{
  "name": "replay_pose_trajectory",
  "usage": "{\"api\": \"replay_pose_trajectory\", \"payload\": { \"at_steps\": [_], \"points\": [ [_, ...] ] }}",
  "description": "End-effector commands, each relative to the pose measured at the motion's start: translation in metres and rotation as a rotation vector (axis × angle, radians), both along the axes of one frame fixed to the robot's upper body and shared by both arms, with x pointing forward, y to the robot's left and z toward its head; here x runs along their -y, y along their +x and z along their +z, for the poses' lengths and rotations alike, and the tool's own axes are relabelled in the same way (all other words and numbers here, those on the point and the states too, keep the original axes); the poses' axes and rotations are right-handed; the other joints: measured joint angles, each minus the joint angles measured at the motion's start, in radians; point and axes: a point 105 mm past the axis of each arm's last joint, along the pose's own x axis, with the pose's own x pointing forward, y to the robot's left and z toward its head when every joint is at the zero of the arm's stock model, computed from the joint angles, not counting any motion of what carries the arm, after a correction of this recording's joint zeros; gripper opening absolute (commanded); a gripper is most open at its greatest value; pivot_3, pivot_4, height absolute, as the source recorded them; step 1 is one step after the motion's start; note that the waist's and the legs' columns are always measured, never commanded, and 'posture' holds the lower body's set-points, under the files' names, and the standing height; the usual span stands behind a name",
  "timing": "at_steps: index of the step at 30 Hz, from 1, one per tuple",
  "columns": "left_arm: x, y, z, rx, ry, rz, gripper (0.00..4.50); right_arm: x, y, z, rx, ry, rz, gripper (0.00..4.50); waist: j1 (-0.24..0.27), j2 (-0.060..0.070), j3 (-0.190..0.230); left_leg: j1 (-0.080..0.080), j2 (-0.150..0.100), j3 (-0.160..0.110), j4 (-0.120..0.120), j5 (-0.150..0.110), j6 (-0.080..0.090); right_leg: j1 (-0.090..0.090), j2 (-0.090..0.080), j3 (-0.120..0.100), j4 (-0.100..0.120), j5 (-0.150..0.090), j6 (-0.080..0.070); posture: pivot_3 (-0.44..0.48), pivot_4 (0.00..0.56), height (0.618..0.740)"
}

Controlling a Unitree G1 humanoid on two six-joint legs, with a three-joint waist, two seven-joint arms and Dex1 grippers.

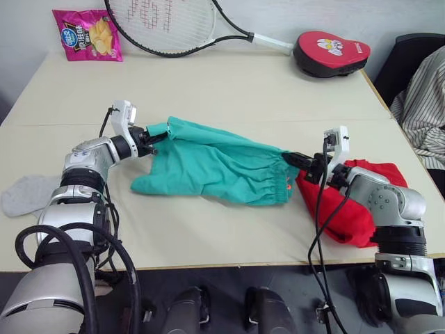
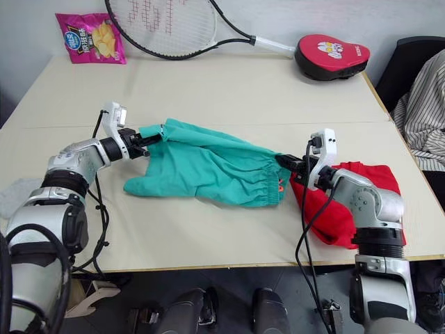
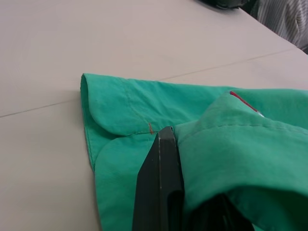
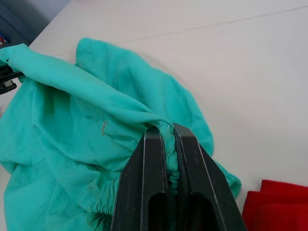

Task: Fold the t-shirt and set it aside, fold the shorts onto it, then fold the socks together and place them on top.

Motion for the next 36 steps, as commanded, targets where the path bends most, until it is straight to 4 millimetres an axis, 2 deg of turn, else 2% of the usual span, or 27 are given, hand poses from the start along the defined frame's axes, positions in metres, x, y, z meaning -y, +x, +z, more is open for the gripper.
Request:
{"api": "replay_pose_trajectory", "payload": {
  "at_steps": [1, 2, 5, 8, 10, 12, 14, 15, 18, 19, 22, 25, 27, 31, 35, 36],
  "points": [
    [-0.003, 0.006, 0.025, 0.116, -0.01, 0.045, 0.43, 0.015, 0.009, 0.01, 0.079, 0.018, -0.121, 0.0, -0.001, 0.0, 0.0, 0.0, 0.0, 0.0, 0.0, 0.0, 0.0, 0.0, 0.0, 0.0, 0.0, 0.0, 0.0, 0.0, 0.15, 0.74],
    [-0.002, 0.007, 0.027, 0.134, -0.015, 0.057, 0.64, 0.016, 0.01, 0.01, 0.081, 0.034, -0.135, 0.0, -0.001, 0.0, 0.0, 0.0, 0.0, 0.0, 0.0, 0.0, 0.0, 0.0, 0.0, 0.0, 0.0, 0.0, 0.0, 0.0, 0.15, 0.74],
    [-0.008, 0.012, 0.035, 0.191, -0.042, 0.129, 1.56, 0.016, 0.009, 0.016, 0.137, 0.047, -0.153, 0.79, -0.002, 0.0, 0.0, 0.0, 0.0, 0.0, 0.0, 0.0, 0.0, 0.0, 0.0, 0.0, 0.0, 0.0, 0.0, 0.0, 0.15, 0.74],
    [-0.022, 0.014, 0.041, 0.242, -0.025, 0.231, 2.6, 0.021, 0.008, 0.022, 0.227, 0.006, -0.199, 1.89, -0.001, 0.0, 0.0, 0.0, 0.0, 0.0, 0.0, 0.0, 0.0, 0.0, 0.0, 0.0, 0.001, 0.0, 0.0, 0.0, 0.15, 0.74],
    [-0.034, 0.013, 0.046, 0.294, 0.003, 0.282, 3.23, 0.028, 0.004, 0.026, 0.335, -0.092, -0.221, 2.57, 0.0, 0.0, 0.0, 0.0, 0.0, 0.0, 0.0, 0.0, 0.0, 0.0, 0.0, 0.0, 0.0, 0.0, 0.0, 0.0, 0.15, 0.74],
    [-0.043, 0.008, 0.049, 0.331, 0.013, 0.289, 3.91, 0.031, -0.002, 0.03, 0.433, -0.171, -0.216, 3.32, -0.001, 0.0, 0.0, 0.0, -0.001, 0.0, 0.0, 0.0, 0.0, 0.0, 0.0, 0.0, 0.0, 0.0, 0.0, 0.0, 0.15, 0.74],
    [-0.041, -0.002, 0.049, 0.402, 0.107, 0.196, 4.5, 0.034, -0.011, 0.041, 0.536, -0.195, -0.206, 4.03, -0.002, 0.0, 0.0, 0.0, -0.001, 0.0, -0.001, 0.0, 0.0, 0.0, 0.001, 0.0, 0.0, 0.0, 0.0, 0.0, 0.15, 0.74],
    [-0.038, -0.007, 0.048, 0.428, 0.129, 0.138, 4.5, 0.033, -0.016, 0.044, 0.558, -0.197, -0.178, 4.36, -0.004, 0.0, 0.0, 0.001, -0.001, 0.001, -0.001, 0.0, 0.0, 0.0, 0.001, 0.0, 0.0, 0.0, 0.0, 0.0, 0.15, 0.74],
    [-0.03, -0.031, 0.046, 0.527, 0.201, -0.067, 4.5, 0.013, -0.041, 0.048, 0.652, -0.272, 0.016, 4.47, -0.003, 0.0, 0.0, 0.002, 0.0, 0.001, -0.001, 0.0, 0.0, 0.0, 0.002, 0.001, 0.001, 0.0, 0.0, 0.0, 0.15, 0.74],
    [-0.024, -0.048, 0.039, 0.571, 0.288, -0.204, 4.5, 0.001, -0.055, 0.04, 0.666, -0.342, 0.136, 4.47, -0.004, 0.0, 0.0, 0.002, 0.0, 0.001, -0.001, 0.0, 0.0, 0.0, 0.002, 0.001, 0.001, 0.0, 0.0, 0.0, 0.15, 0.74],
    [-0.016, -0.084, 0.015, 0.591, 0.471, -0.469, 4.5, -0.022, -0.084, 0.014, 0.614, -0.468, 0.363, 4.47, -0.006, 0.0, 0.0, 0.004, 0.001, 0.002, -0.002, -0.001, -0.002, 0.001, 0.003, 0.001, -0.001, 0.0, 0.0, 0.0, 0.15, 0.74],
    [-0.008, -0.114, -0.01, 0.574, 0.607, -0.658, 4.5, -0.044, -0.098, -0.009, 0.586, -0.52, 0.418, 4.47, -0.005, -0.001, 0.0, 0.005, 0.001, 0.002, -0.001, -0.001, -0.002, 0.002, -0.001, 0.001, -0.001, 0.0, 0.0, 0.0, 0.15, 0.74],
    [-0.004, -0.125, -0.021, 0.572, 0.667, -0.706, 4.5, -0.055, -0.1, -0.02, 0.595, -0.566, 0.411, 4.47, -0.003, -0.001, 0.0, 0.007, 0.001, 0.002, -0.001, -0.001, -0.003, 0.003, -0.004, 0.004, 0.0, 0.0, 0.0, 0.0, 0.15, 0.74],
    [-0.007, -0.115, -0.04, 0.574, 0.859, -0.65, 4.5, -0.061, -0.092, -0.048, 0.698, -0.846, 0.429, 4.47, 0.009, -0.001, -0.001, 0.008, 0.0, 0.0, -0.001, -0.005, -0.008, 0.003, -0.006, 0.01, -0.003, 0.001, -0.002, 0.0, 0.15, 0.74],
    [0.004, -0.089, -0.043, 0.598, 0.914, -0.571, 4.5, -0.055, -0.068, -0.052, 0.746, -0.948, 0.33, 4.47, 0.019, -0.002, -0.001, 0.007, 0.0, 0.001, -0.001, -0.005, -0.008, 0.003, -0.005, 0.009, -0.002, 0.001, -0.002, 0.0, 0.15, 0.74],
    [0.008, -0.085, -0.046, 0.605, 0.917, -0.572, 4.5, -0.053, -0.065, -0.056, 0.735, -0.97, 0.33, 4.3, 0.02, -0.002, -0.001, 0.008, 0.0, 0.001, -0.001, -0.005, -0.008, 0.003, -0.005, 0.008, -0.002, 0.001, -0.002, 0.0, 0.15, 0.74]
  ]
}}
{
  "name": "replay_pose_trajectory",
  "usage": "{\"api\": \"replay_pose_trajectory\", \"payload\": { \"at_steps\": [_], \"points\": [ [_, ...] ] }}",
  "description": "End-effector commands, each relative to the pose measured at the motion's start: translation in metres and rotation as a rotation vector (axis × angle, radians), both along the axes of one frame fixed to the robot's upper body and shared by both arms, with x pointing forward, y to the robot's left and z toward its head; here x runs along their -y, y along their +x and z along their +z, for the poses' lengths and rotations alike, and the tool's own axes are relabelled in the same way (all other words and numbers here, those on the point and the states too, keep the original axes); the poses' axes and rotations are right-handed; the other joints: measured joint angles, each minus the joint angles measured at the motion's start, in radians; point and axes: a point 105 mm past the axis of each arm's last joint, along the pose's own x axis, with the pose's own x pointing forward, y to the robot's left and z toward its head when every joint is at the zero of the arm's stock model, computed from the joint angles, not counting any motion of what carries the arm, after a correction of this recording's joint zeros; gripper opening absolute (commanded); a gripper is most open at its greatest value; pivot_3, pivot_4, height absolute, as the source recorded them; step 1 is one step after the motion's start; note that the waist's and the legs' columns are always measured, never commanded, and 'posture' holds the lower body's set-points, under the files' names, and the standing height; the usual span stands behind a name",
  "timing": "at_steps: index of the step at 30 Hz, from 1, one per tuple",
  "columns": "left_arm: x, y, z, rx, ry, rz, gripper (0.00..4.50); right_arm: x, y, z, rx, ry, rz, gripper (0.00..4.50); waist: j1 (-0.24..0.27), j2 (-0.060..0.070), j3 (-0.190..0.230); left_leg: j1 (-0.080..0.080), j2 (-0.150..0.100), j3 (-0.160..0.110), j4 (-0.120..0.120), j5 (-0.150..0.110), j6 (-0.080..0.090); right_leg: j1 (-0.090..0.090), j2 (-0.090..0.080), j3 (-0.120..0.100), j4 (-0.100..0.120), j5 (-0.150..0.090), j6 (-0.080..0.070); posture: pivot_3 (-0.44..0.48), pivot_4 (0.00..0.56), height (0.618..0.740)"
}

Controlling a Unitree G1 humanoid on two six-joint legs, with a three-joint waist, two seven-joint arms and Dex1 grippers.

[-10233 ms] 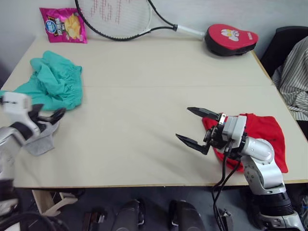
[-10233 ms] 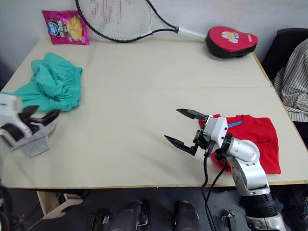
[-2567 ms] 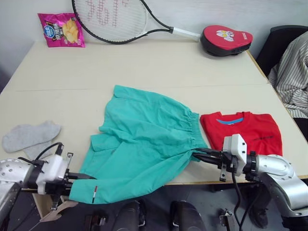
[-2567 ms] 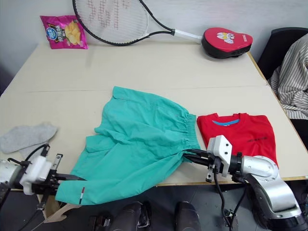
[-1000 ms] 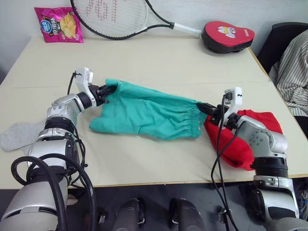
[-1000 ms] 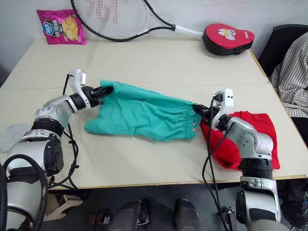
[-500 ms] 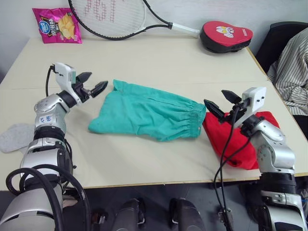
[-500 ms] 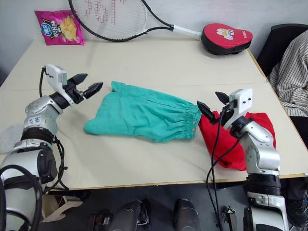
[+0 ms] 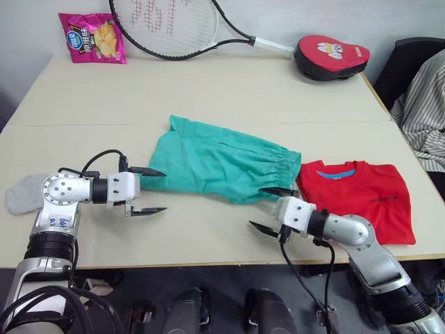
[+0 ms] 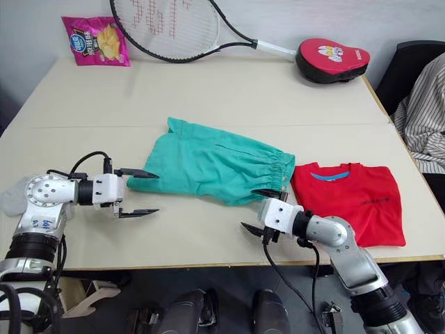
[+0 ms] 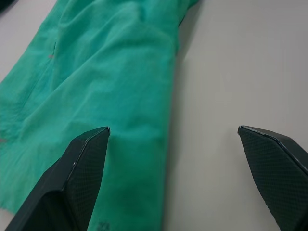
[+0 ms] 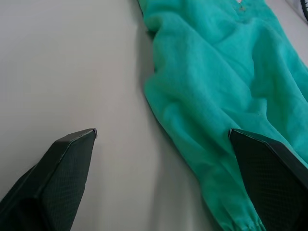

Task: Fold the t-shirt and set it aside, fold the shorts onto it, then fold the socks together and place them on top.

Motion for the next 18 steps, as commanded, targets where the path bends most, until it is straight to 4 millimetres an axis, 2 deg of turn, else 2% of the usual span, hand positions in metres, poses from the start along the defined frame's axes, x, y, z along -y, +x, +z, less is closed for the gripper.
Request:
{"api": "replay_pose_trajectory", "payload": {
  "at_steps": [1, 5, 6, 8, 14, 18],
  "points": [
    [0.011, 0.016, -0.002, 0.07, 0.035, 0.014, 4.5, 0.008, 0.015, -0.003, 0.059, -0.068, -0.052, 4.08, 0.003, -0.001, 0.0, 0.0, 0.0, 0.0, 0.0, 0.0, 0.0, 0.0, 0.0, -0.002, 0.001, 0.0, 0.0, 0.0, 0.15, 0.74],
    [0.02, 0.031, -0.012, 0.074, 0.073, 0.03, 4.5, 0.012, 0.027, -0.006, 0.07, -0.103, -0.078, 2.92, 0.004, -0.002, -0.001, 0.0, 0.001, 0.001, 0.001, 0.003, 0.006, 0.001, 0.001, -0.007, 0.005, 0.0, 0.0, 0.0, 0.15, 0.74],
    [0.019, 0.034, -0.016, 0.049, 0.077, 0.047, 4.12, 0.013, 0.029, -0.006, 0.072, -0.106, -0.081, 2.61, 0.006, -0.002, -0.001, 0.001, 0.001, 0.0, 0.001, 0.004, 0.006, 0.002, 0.001, -0.008, 0.006, 0.0, 0.0, 0.0, 0.15, 0.74],
    [0.019, 0.038, -0.023, 0.013, 0.092, 0.07, 3.72, 0.014, 0.032, -0.004, 0.083, -0.112, -0.085, 2.04, 0.006, -0.002, -0.002, 0.002, 0.0, 0.0, 0.002, 0.005, 0.008, 0.003, 0.001, -0.008, 0.006, 0.0, 0.0, 0.0, 0.15, 0.74],
    [0.013, 0.044, -0.033, -0.008, 0.092, 0.143, 1.91, 0.021, 0.036, -0.001, 0.111, -0.112, -0.098, 0.03, 0.004, -0.002, -0.005, 0.003, 0.0, -0.001, 0.003, 0.004, 0.008, 0.003, -0.001, -0.007, 0.006, 0.0, 0.0, 0.0, 0.15, 0.74],
    [0.008, 0.031, -0.038, -0.029, 0.071, 0.101, 0.76, 0.029, 0.037, -0.001, 0.11, -0.102, -0.107, 0.0, 0.0, -0.002, -0.005, 0.003, 0.0, -0.001, 0.003, 0.005, 0.008, 0.003, -0.001, -0.007, 0.008, 0.0, 0.0, 0.0, 0.15, 0.74]
  ]
}}
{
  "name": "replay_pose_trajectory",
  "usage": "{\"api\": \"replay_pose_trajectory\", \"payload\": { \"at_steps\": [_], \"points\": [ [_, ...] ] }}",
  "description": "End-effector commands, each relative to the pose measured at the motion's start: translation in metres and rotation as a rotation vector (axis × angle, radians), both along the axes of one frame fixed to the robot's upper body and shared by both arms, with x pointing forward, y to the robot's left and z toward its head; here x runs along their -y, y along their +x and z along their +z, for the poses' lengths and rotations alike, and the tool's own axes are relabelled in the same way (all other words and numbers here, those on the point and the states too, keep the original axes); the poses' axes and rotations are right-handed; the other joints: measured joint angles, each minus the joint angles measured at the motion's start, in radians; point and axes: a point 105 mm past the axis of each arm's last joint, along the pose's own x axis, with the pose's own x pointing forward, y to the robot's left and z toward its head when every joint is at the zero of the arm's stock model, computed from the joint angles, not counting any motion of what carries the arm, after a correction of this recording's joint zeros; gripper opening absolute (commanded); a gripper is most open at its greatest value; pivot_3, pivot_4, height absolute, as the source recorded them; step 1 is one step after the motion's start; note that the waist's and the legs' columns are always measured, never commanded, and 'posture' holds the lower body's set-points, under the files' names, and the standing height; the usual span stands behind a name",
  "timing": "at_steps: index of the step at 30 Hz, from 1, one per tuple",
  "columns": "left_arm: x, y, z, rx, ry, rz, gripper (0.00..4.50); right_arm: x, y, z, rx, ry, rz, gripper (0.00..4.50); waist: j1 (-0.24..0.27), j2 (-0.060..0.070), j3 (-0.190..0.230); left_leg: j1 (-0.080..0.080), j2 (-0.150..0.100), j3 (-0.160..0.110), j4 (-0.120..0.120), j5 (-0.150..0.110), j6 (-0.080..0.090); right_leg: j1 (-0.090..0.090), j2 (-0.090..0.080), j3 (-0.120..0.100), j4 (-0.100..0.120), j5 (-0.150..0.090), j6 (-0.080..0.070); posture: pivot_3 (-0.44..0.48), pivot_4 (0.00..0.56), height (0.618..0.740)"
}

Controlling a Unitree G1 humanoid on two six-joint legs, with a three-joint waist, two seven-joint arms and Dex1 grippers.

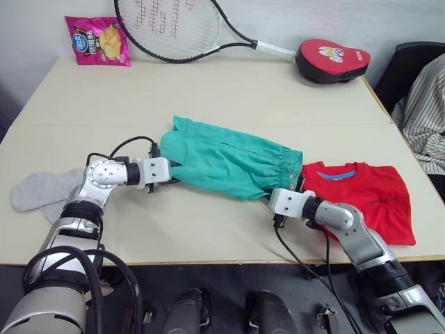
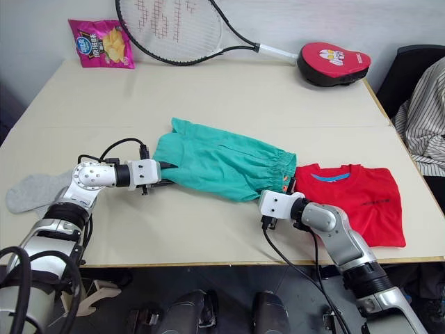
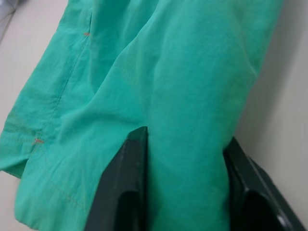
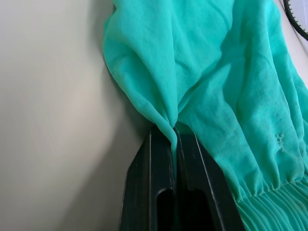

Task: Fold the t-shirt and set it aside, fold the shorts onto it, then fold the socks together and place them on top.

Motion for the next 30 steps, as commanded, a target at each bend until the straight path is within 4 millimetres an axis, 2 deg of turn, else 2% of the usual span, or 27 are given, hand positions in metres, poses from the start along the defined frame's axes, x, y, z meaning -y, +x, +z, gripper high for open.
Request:
{"api": "replay_pose_trajectory", "payload": {
  "at_steps": [1, 2, 3, 7, 12, 16, 19, 22, 28, 30],
  "points": [
    [-0.021, -0.018, -0.022, -0.084, 0.011, 0.009, 0.44, 0.016, 0.003, 0.008, 0.033, 0.009, -0.028, 0.0, -0.004, 0.0, 0.0, 0.0, 0.0, 0.0, 0.0, 0.0, 0.0, 0.0, 0.0, 0.0, 0.001, 0.0, 0.0, 0.0, 0.15, 0.74],
    [-0.024, -0.023, -0.02, -0.078, 0.002, 0.001, 0.11, 0.018, 0.003, 0.009, 0.033, 0.01, -0.026, 0.0, -0.007, 0.0, 0.0, 0.0, 0.0, 0.0, 0.0, 0.0, 0.0, 0.0, 0.0, 0.0, 0.002, 0.0, 0.0, 0.0, 0.15, 0.74],
    [-0.027, -0.027, -0.019, -0.073, -0.004, -0.007, 0.05, 0.019, 0.003, 0.009, 0.032, 0.012, -0.019, 0.0, -0.014, 0.0, 0.0, 0.0, 0.001, 0.0, 0.0, 0.0, 0.0, 0.0, 0.0, 0.0, 0.002, 0.0, 0.0, 0.0, 0.15, 0.74],
    [-0.036, -0.052, -0.012, -0.05, -0.055, -0.036, 0.05, 0.022, 0.001, 0.012, 0.063, 0.009, 0.02, 0.0, -0.039, 0.001, 0.0, 0.0, 0.001, 0.001, -0.002, -0.001, -0.001, -0.001, 0.001, -0.001, 0.0, 0.0, -0.001, 0.0, 0.15, 0.74],
    [-0.046, -0.095, -0.005, -0.044, -0.081, -0.045, 0.05, 0.02, 0.0, 0.015, 0.086, 0.011, 0.072, 0.0, -0.056, 0.001, 0.0, 0.0, 0.003, 0.0, -0.004, -0.001, -0.003, -0.001, 0.001, 0.001, -0.003, 0.0, -0.001, 0.0, 0.15, 0.74],
    [-0.045, -0.127, 0.004, -0.033, -0.139, -0.02, 0.05, 0.008, -0.016, 0.011, 0.07, 0.025, 0.207, 0.0, -0.048, 0.001, 0.0, -0.001, 0.004, 0.0, -0.003, -0.001, -0.003, 0.0, 0.001, 0.002, -0.003, -0.001, -0.002, 0.0, 0.15, 0.74],
    [-0.038, -0.145, 0.005, -0.057, -0.173, -0.012, 0.05, 0.007, -0.025, 0.008, 0.054, 0.028, 0.251, 0.0, -0.039, 0.001, 0.0, 0.0, 0.003, -0.001, -0.003, -0.002, -0.002, 0.001, -0.001, 0.002, -0.004, -0.001, -0.002, 0.0, 0.15, 0.74],
    [-0.035, -0.169, 0.001, -0.111, -0.225, 0.016, 0.05, 0.012, -0.045, -0.002, -0.014, 0.039, 0.301, 0.0, -0.026, 0.001, 0.0, 0.0, 0.003, -0.002, -0.003, -0.003, -0.003, 0.001, -0.001, 0.003, -0.01, -0.001, -0.002, 0.0, 0.15, 0.74],
    [-0.032, -0.185, -0.011, -0.167, -0.235, 0.09, 0.05, 0.026, -0.064, -0.017, -0.101, 0.051, 0.275, 0.0, -0.021, 0.001, 0.0, 0.003, 0.003, -0.002, -0.004, -0.007, -0.009, 0.005, 0.0, 0.002, -0.011, -0.001, -0.002, 0.0, 0.15, 0.74],
    [-0.032, -0.184, -0.012, -0.169, -0.246, 0.105, 0.05, 0.025, -0.066, -0.016, -0.114, 0.088, 0.266, 0.0, -0.02, 0.002, 0.001, 0.012, 0.003, -0.002, -0.006, -0.009, -0.01, 0.013, 0.0, 0.003, -0.013, -0.001, -0.002, 0.0, 0.15, 0.74]
  ]
}}
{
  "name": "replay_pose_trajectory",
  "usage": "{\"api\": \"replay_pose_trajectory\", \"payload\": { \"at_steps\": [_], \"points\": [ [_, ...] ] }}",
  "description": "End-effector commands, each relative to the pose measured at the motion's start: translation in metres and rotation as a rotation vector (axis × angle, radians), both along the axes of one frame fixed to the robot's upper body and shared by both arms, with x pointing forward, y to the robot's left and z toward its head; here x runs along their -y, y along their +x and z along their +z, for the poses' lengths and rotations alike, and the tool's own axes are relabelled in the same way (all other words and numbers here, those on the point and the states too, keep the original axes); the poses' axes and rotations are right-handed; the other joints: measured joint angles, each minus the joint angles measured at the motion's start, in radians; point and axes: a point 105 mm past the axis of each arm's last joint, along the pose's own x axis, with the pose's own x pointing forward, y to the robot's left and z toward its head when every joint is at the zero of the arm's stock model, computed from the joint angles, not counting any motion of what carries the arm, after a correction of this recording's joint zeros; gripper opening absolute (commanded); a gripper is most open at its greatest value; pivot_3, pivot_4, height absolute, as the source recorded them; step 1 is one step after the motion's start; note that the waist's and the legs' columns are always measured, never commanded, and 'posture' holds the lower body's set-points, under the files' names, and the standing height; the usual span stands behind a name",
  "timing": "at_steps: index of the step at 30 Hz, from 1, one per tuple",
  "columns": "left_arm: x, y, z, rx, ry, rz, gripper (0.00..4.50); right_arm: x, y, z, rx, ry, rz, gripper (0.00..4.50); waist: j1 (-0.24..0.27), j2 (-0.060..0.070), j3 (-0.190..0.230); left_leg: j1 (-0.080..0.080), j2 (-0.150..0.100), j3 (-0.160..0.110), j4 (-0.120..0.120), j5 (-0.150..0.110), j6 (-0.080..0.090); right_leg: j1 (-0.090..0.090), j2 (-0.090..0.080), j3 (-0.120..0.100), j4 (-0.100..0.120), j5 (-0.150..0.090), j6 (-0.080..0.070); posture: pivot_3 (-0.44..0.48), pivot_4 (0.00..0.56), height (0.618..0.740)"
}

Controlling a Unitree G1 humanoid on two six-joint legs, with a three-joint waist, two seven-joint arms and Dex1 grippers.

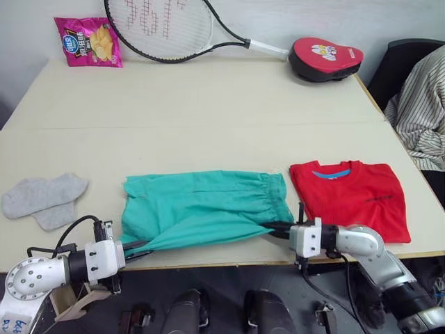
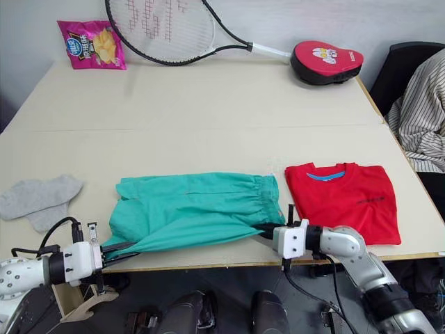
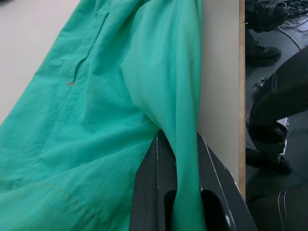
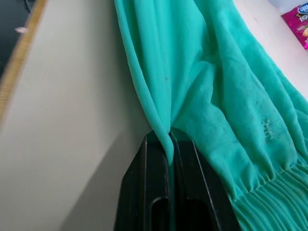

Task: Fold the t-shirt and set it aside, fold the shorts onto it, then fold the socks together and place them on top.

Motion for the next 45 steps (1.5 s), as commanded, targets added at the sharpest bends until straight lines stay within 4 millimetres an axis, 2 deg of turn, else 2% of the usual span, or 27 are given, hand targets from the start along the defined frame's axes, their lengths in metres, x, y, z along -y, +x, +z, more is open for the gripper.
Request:
{"api": "replay_pose_trajectory", "payload": {
  "at_steps": [1, 4, 6, 11, 12, 15, 19, 22, 24, 25, 26, 27, 29, 32, 37, 39, 42, 43, 45],
  "points": [
    [-0.01, 0.004, 0.007, 0.022, -0.008, 0.075, 0.05, 0.021, 0.005, 0.008, -0.041, 0.041, -0.099, 0.0, 0.001, 0.0, 0.0, 0.002, 0.0, 0.0, -0.001, -0.002, -0.001, 0.002, 0.0, 0.001, -0.001, 0.0, -0.001, 0.0, 0.15, 0.74],
    [-0.009, 0.001, 0.007, -0.025, -0.039, 0.072, 0.74, 0.018, -0.003, 0.006, -0.088, 0.056, -0.077, 0.73, 0.001, 0.0, 0.0, 0.002, 0.001, 0.0, -0.001, -0.003, -0.002, 0.001, 0.001, 0.002, -0.001, -0.001, -0.002, 0.0, 0.15, 0.74],
    [-0.01, -0.005, 0.01, -0.101, -0.089, 0.08, 1.38, 0.02, -0.007, 0.008, -0.093, 0.054, -0.062, 1.41, 0.0, 0.0, 0.0, 0.002, 0.001, 0.001, -0.002, -0.004, -0.003, 0.0, 0.001, 0.002, -0.001, -0.002, -0.003, 0.0, 0.15, 0.74],
    [-0.031, -0.02, 0.014, -0.29, -0.07, 0.105, 2.96, 0.026, -0.018, 0.027, -0.217, 0.145, -0.059, 3.14, 0.0, 0.001, 0.001, 0.002, 0.004, 0.001, -0.002, -0.005, -0.004, 0.0, 0.002, 0.002, -0.002, -0.002, -0.004, 0.0, 0.15, 0.74],
    [-0.034, -0.021, 0.021, -0.324, -0.105, 0.113, 3.28, 0.028, -0.02, 0.037, -0.26, 0.168, -0.055, 3.57, 0.0, 0.002, 0.001, 0.002, 0.004, 0.001, -0.001, -0.005, -0.004, 0.0, 0.002, 0.002, -0.002, -0.002, -0.004, 0.0, 0.15, 0.74],
    [-0.038, -0.025, 0.037, -0.409, -0.185, 0.117, 3.29, 0.031, -0.019, 0.055, -0.323, 0.209, -0.087, 4.46, 0.0, 0.003, 0.002, 0.002, 0.004, 0.001, -0.001, -0.005, -0.003, 0.0, 0.002, 0.003, -0.002, -0.003, -0.004, 0.0, 0.15, 0.74],
    [-0.043, -0.022, 0.061, -0.465, -0.287, 0.142, 3.29, 0.032, -0.015, 0.068, -0.333, 0.228, -0.148, 4.46, 0.003, 0.003, 0.002, 0.002, 0.005, 0.0, -0.002, -0.006, -0.004, -0.001, 0.002, 0.003, -0.003, -0.004, -0.007, 0.0, 0.15, 0.74],
    [-0.042, -0.008, 0.071, -0.422, -0.354, 0.153, 3.29, 0.028, -0.011, 0.072, -0.327, 0.267, -0.169, 4.46, 0.006, 0.005, 0.003, 0.002, 0.005, 0.001, -0.004, -0.006, -0.005, -0.001, 0.002, 0.003, -0.004, -0.004, -0.007, 0.0, 0.15, 0.74],
    [-0.031, 0.004, 0.076, -0.393, -0.397, 0.122, 3.29, 0.022, -0.006, 0.075, -0.287, 0.307, -0.213, 4.46, -0.003, 0.008, 0.004, 0.002, -0.001, -0.009, -0.009, -0.003, -0.004, 0.008, 0.0, -0.008, -0.009, -0.003, -0.006, 0.0, 0.15, 0.74],
    [-0.025, 0.008, 0.076, -0.39, -0.402, 0.105, 3.29, 0.02, -0.002, 0.077, -0.282, 0.331, -0.241, 4.46, -0.01, 0.008, 0.004, 0.003, -0.009, -0.026, -0.016, 0.003, -0.001, 0.022, -0.006, -0.027, -0.016, -0.003, -0.003, 0.0, 0.15, 0.74],
    [-0.019, 0.014, 0.075, -0.371, -0.395, 0.09, 3.29, 0.018, 0.0, 0.077, -0.277, 0.327, -0.268, 4.46, -0.003, 0.009, 0.005, 0.007, -0.017, -0.037, -0.023, 0.011, 0.001, 0.025, -0.012, -0.039, -0.014, -0.004, -0.001, 0.0, 0.15, 0.74],
    [-0.014, 0.018, 0.074, -0.365, -0.39, 0.073, 3.29, 0.013, 0.0, 0.081, -0.275, 0.342, -0.262, 4.46, 0.002, 0.009, 0.005, 0.003, -0.017, -0.035, -0.02, 0.012, -0.002, 0.016, -0.012, -0.029, -0.003, -0.003, 0.001, 0.0, 0.15, 0.74],
    [0.0, 0.025, 0.068, -0.353, -0.37, 0.027, 3.29, 0.0, -0.007, 0.09, -0.305, 0.406, -0.207, 4.46, 0.019, 0.01, 0.005, 0.0, -0.018, -0.034, -0.018, 0.012, -0.002, 0.015, -0.012, -0.027, -0.006, -0.006, 0.001, 0.0, 0.15, 0.74],
    [0.021, 0.032, 0.058, -0.347, -0.363, -0.035, 3.29, -0.022, -0.013, 0.097, -0.361, 0.499, -0.144, 3.88, 0.032, 0.01, 0.005, 0.001, -0.017, -0.034, -0.017, 0.012, -0.004, 0.016, -0.012, -0.027, -0.007, -0.007, 0.001, 0.0, 0.15, 0.74],
    [0.045, 0.049, 0.038, -0.295, -0.386, -0.03, 1.64, -0.063, -0.005, 0.073, -0.401, 0.568, -0.172, 2.07, 0.031, 0.009, 0.005, 0.002, -0.017, -0.033, -0.018, 0.012, -0.004, 0.015, -0.012, -0.026, -0.006, -0.007, 0.001, 0.0, 0.15, 0.74],
    [0.056, 0.054, 0.029, -0.3, -0.424, -0.01, 1.0, -0.074, 0.003, 0.06, -0.416, 0.589, -0.212, 1.38, 0.027, 0.009, 0.005, 0.001, -0.017, -0.033, -0.019, 0.012, -0.005, 0.014, -0.011, -0.026, -0.006, -0.007, 0.0, 0.0, 0.15, 0.74],
    [0.068, 0.074, 0.015, -0.245, -0.48, 0.099, 0.03, -0.085, 0.016, 0.037, -0.409, 0.573, -0.239, 0.32, 0.026, 0.008, 0.005, 0.001, -0.017, -0.032, -0.018, 0.012, -0.004, 0.015, -0.01, -0.026, -0.003, -0.007, 0.0, 0.0, 0.15, 0.74],
    [0.069, 0.081, 0.008, -0.212, -0.469, 0.148, 0.0, -0.088, 0.019, 0.029, -0.403, 0.557, -0.248, 0.02, 0.026, 0.008, 0.004, 0.001, -0.017, -0.032, -0.018, 0.013, -0.004, 0.015, -0.009, -0.026, -0.003, -0.007, 0.0, 0.0, 0.15, 0.74],
    [0.07, 0.091, -0.005, -0.192, -0.456, 0.233, 0.0, -0.092, 0.017, 0.014, -0.397, 0.514, -0.248, 0.02, 0.026, 0.008, 0.004, 0.002, -0.017, -0.032, -0.017, 0.013, -0.004, 0.016, -0.005, -0.026, -0.003, -0.007, 0.001, 0.0, 0.15, 0.74]
  ]
}}
